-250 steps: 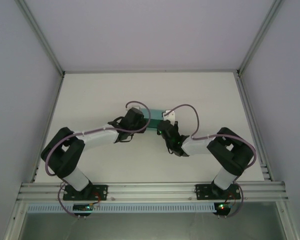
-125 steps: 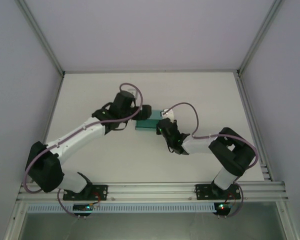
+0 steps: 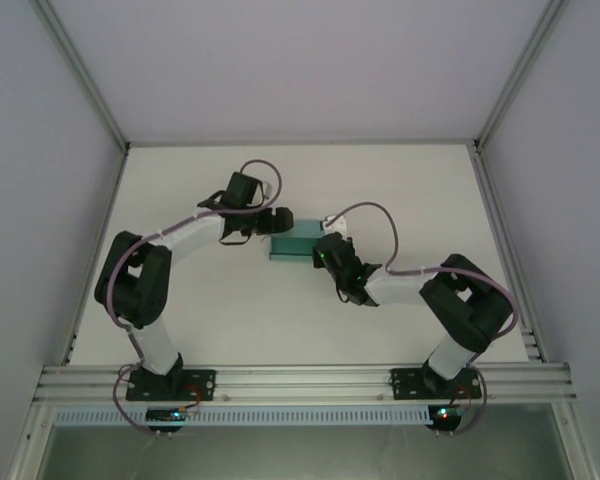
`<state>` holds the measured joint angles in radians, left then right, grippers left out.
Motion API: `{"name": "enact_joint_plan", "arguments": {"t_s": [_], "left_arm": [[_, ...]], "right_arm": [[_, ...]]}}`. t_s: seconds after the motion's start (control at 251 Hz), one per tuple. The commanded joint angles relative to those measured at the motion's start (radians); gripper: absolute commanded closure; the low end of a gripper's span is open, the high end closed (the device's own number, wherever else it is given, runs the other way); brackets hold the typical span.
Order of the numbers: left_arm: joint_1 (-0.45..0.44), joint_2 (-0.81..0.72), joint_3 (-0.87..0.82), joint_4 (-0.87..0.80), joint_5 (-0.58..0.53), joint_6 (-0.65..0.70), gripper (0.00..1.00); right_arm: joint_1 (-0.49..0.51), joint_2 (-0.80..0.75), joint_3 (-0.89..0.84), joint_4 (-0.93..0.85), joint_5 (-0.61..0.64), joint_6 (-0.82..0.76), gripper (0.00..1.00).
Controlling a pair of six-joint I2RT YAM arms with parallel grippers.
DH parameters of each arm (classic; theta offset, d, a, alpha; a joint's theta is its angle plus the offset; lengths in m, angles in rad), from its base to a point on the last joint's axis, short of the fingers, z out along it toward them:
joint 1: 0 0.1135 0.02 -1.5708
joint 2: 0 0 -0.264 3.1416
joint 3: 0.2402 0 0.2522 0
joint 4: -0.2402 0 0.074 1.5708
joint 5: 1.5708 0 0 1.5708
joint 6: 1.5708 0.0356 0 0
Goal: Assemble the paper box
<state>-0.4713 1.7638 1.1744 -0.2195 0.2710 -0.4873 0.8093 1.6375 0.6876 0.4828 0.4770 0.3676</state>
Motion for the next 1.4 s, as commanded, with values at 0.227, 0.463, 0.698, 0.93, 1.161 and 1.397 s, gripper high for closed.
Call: {"name": "enact_joint_plan", "arguments": {"t_s": [0.227,0.463,0.698,0.93,1.161,1.397], "left_arm": [[0.025,0.081,-0.104,0.157,0.111,-0.037,0.35],[0.031,0.128,-0.144,0.212,0.12,-0.076,0.42],[0.062,0.169,-0.171,0.249,0.139,-0.093,0.62],[0.096,0.177,-0.253,0.383,0.217,-0.131,0.69],[0.141,0.189,-0.34,0.562,0.309,-0.216,0.76],[0.164,0.221,-0.391,0.697,0.362,-0.285,0.77]], "right_arm": [[-0.007,-0.193,-0.104,-0.28,-0.082,-0.035,0.58],[-0.084,-0.441,-0.17,-0.409,-0.198,-0.07,0.12],[-0.294,-0.39,-0.027,-0.462,-0.542,-0.004,0.01],[-0.398,-0.134,0.205,-0.545,-0.79,0.121,0.01],[-0.428,0.101,0.346,-0.582,-0.984,0.216,0.01],[-0.419,0.218,0.388,-0.495,-1.122,0.274,0.08]]}}
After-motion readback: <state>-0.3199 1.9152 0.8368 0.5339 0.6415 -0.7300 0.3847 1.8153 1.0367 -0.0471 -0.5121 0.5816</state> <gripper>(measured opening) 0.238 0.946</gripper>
